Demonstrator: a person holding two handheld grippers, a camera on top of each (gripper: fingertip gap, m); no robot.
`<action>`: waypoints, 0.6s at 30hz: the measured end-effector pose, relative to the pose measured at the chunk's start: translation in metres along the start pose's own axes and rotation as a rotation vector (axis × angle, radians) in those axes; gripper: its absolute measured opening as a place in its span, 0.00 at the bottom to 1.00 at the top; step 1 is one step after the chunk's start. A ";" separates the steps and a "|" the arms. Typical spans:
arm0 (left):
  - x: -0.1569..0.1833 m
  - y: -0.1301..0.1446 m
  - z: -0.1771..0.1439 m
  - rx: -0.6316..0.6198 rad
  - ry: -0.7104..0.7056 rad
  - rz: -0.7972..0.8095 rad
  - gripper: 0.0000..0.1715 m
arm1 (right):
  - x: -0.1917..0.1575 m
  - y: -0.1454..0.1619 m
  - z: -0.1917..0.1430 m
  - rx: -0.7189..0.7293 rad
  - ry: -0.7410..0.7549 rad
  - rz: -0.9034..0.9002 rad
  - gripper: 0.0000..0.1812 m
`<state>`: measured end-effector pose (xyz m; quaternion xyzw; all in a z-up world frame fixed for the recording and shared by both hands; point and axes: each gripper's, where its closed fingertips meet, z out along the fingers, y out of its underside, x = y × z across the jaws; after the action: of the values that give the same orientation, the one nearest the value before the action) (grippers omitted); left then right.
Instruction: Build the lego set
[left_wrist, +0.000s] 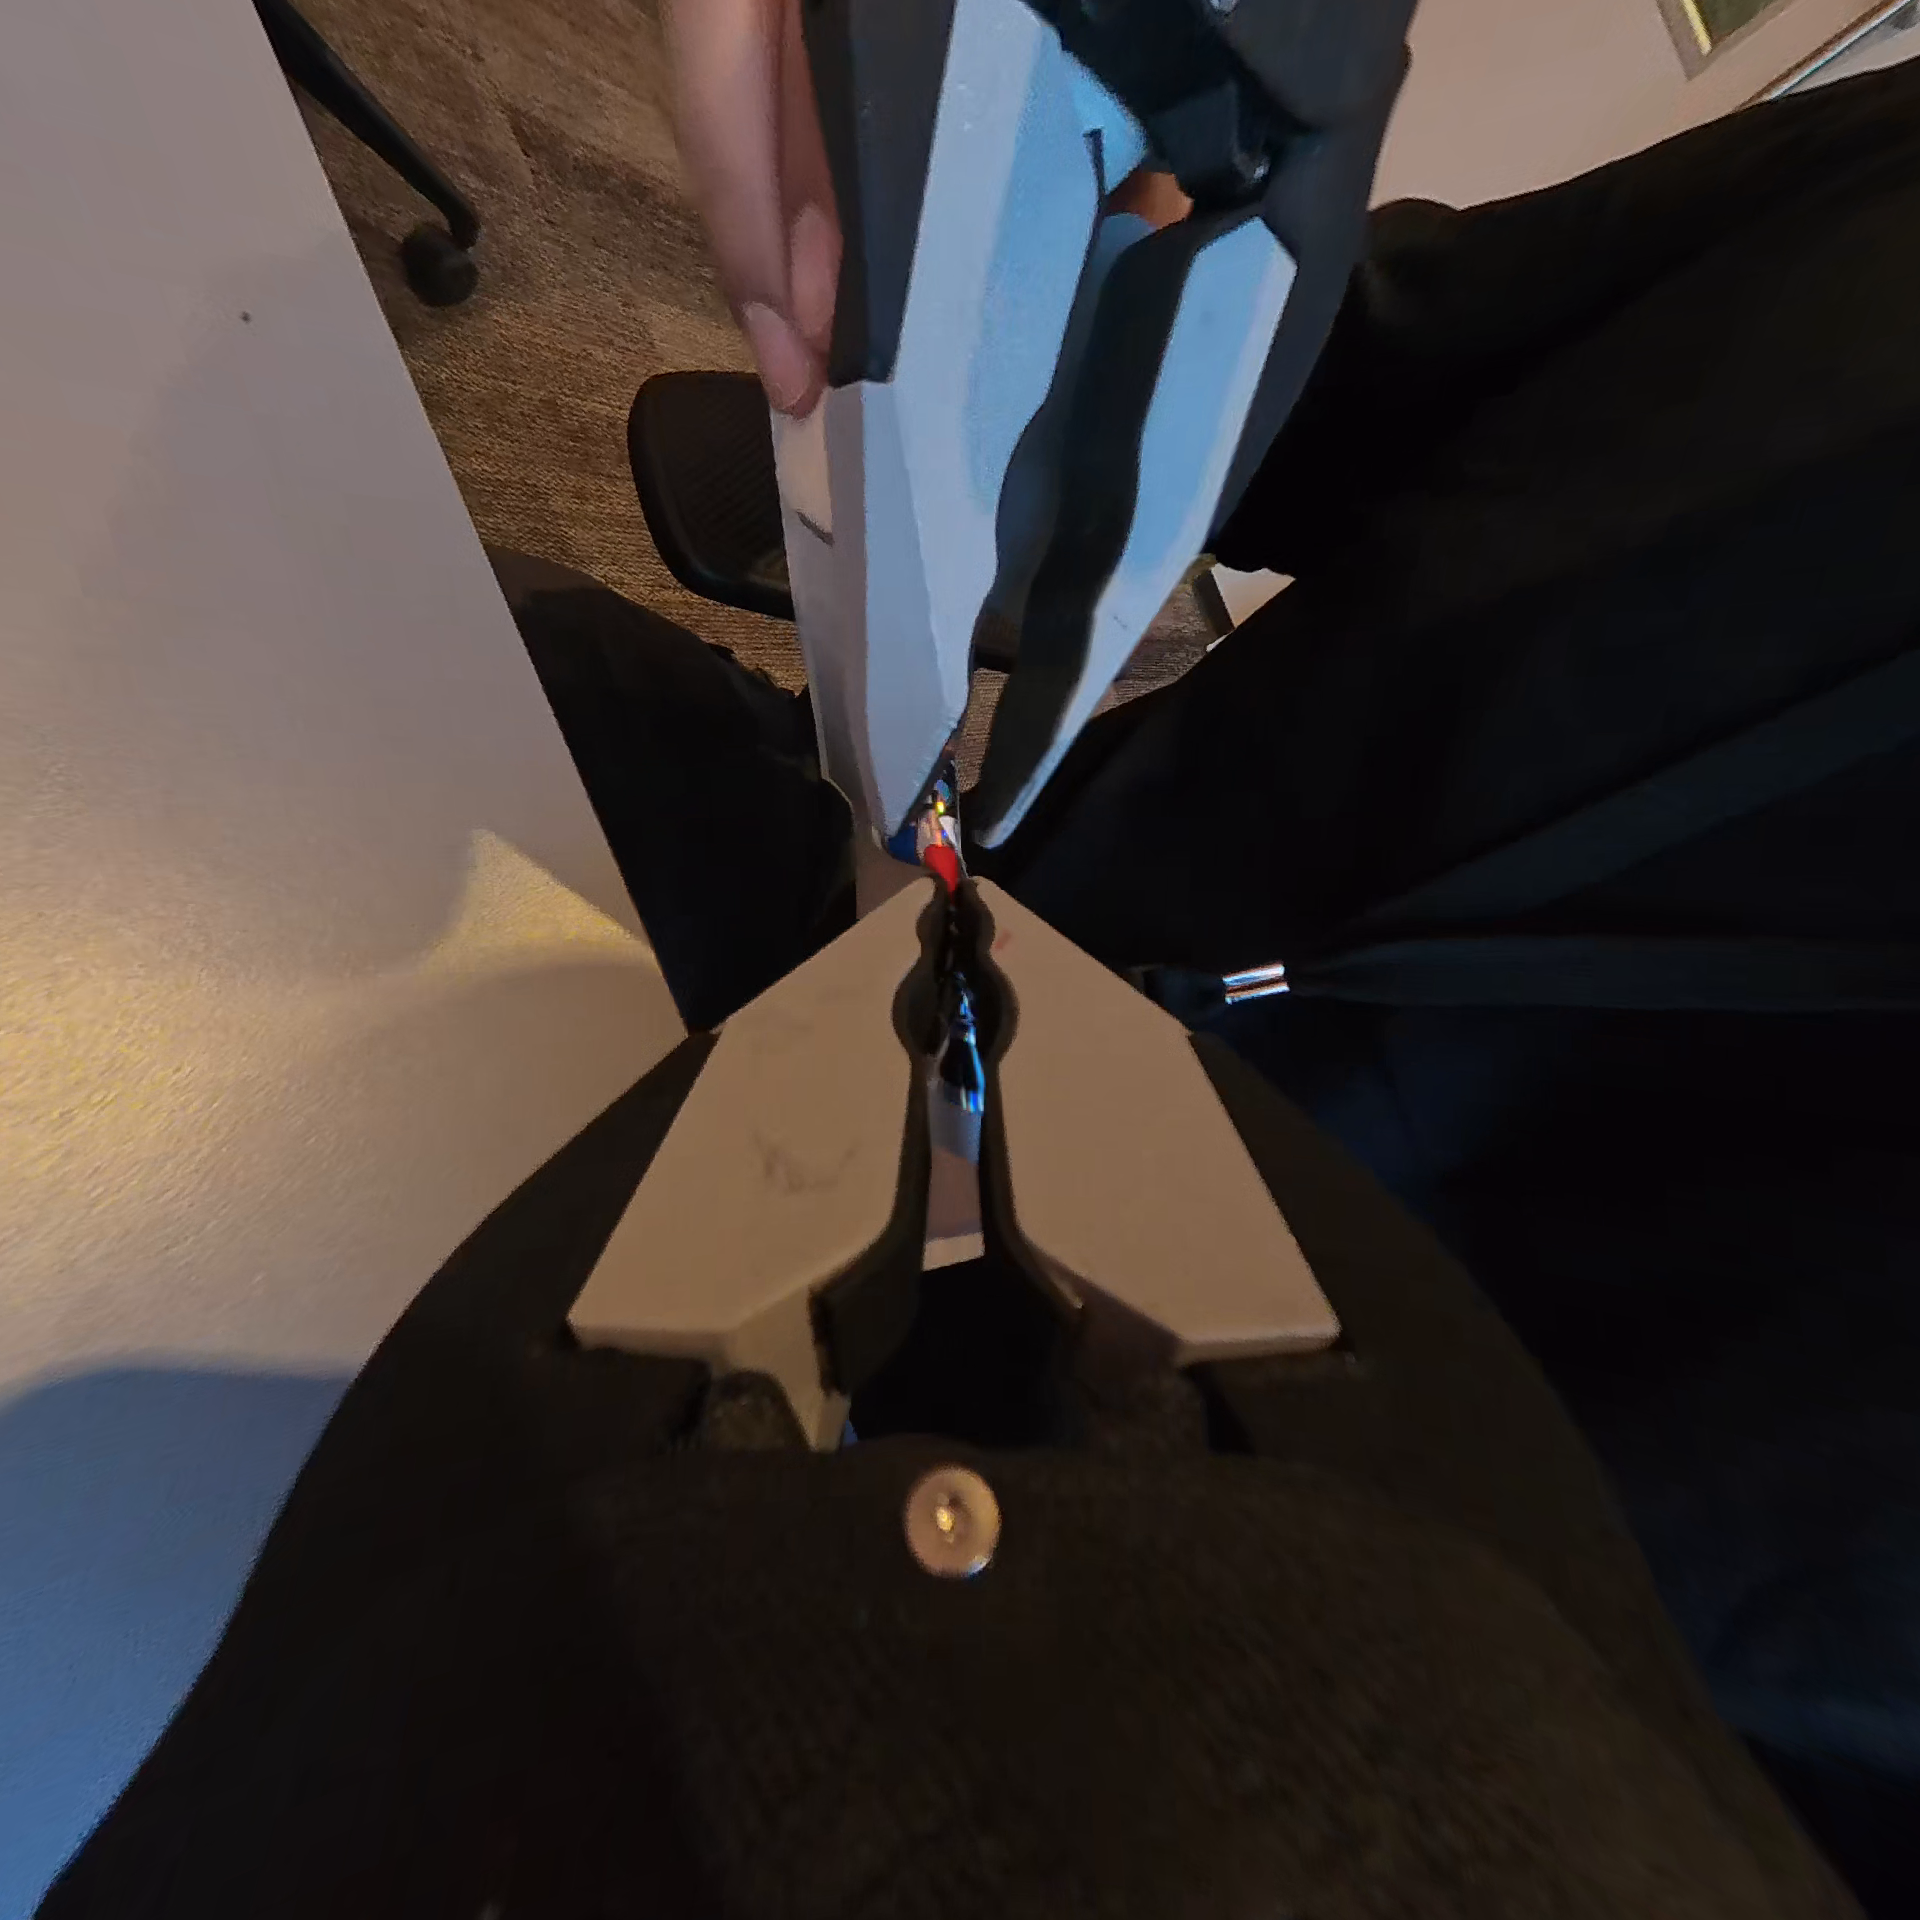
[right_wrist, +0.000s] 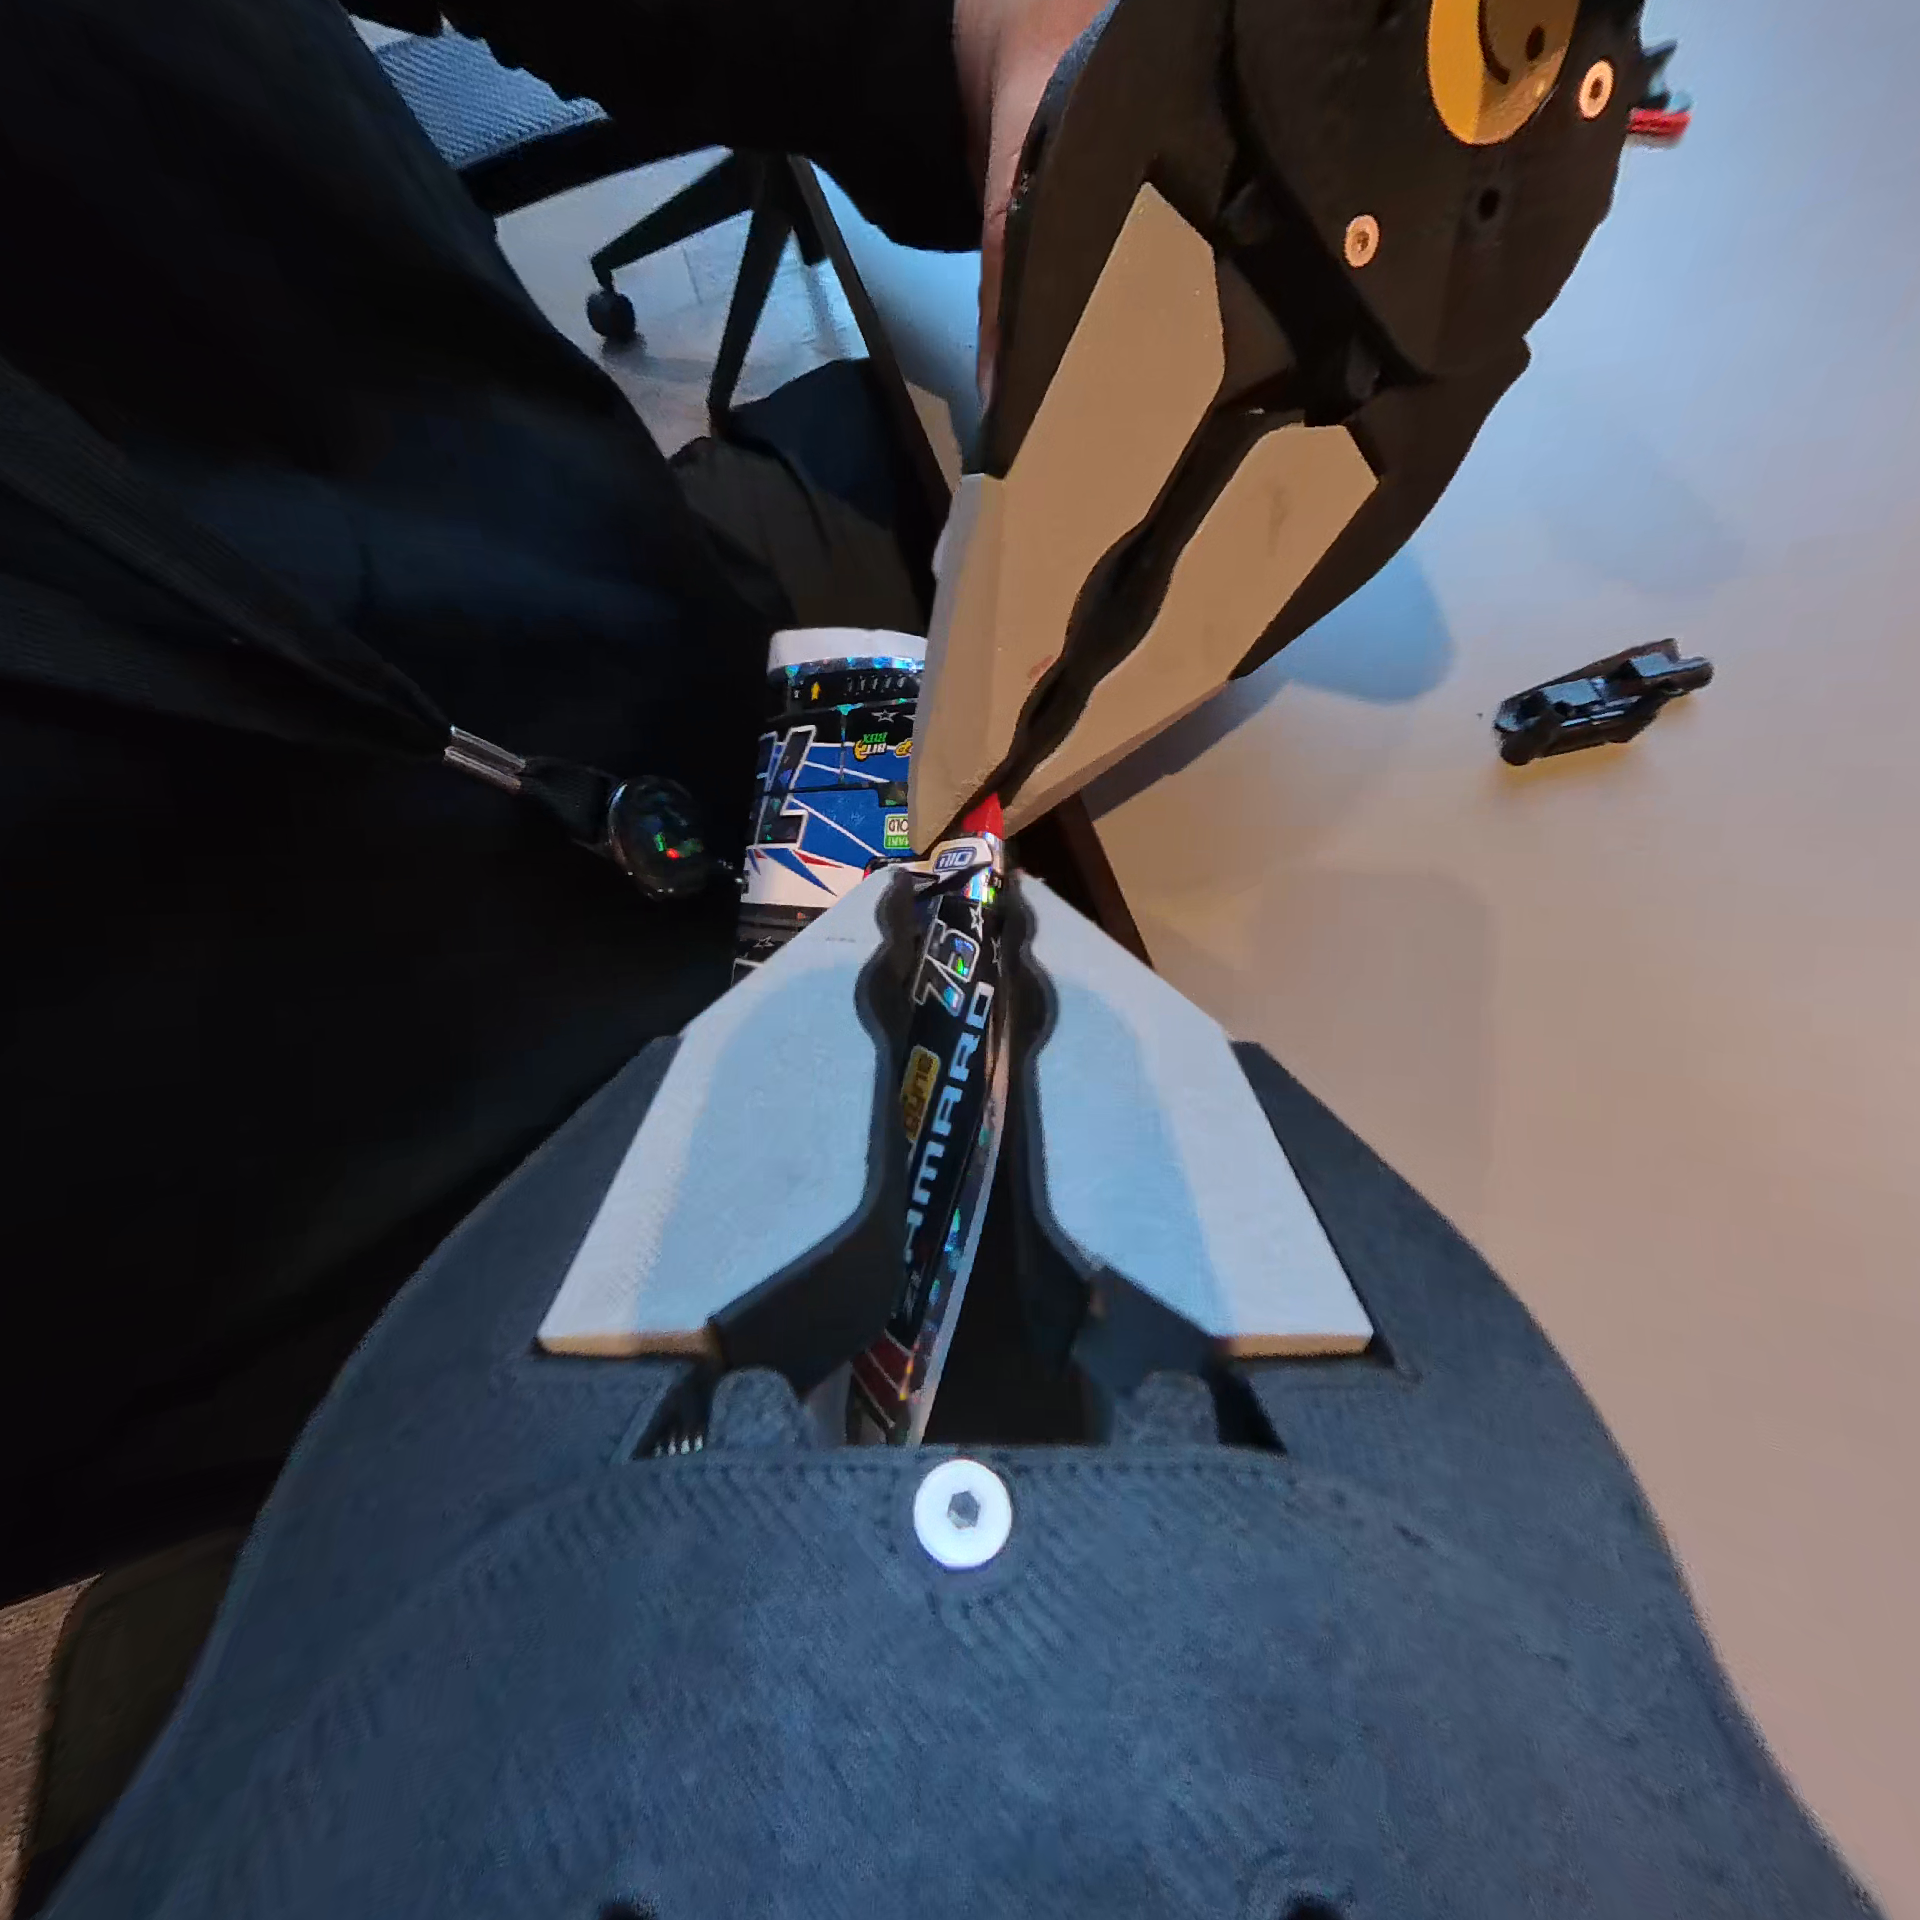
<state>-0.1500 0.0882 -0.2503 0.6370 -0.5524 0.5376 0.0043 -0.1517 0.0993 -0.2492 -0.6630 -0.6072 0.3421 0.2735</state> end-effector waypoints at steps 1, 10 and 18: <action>0.001 0.000 0.001 0.000 0.006 0.000 0.00 | 0.000 0.000 0.000 0.008 -0.012 0.014 0.05; 0.003 0.007 0.010 -0.012 0.012 -0.013 0.00 | -0.011 0.007 0.003 0.071 -0.143 0.117 0.02; -0.008 0.010 0.008 -0.019 -0.102 0.050 0.08 | -0.017 0.015 0.007 0.151 -0.355 0.298 0.00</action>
<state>-0.1507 0.0854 -0.2652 0.6495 -0.5727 0.4992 -0.0315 -0.1485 0.0803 -0.2636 -0.6524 -0.5140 0.5342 0.1576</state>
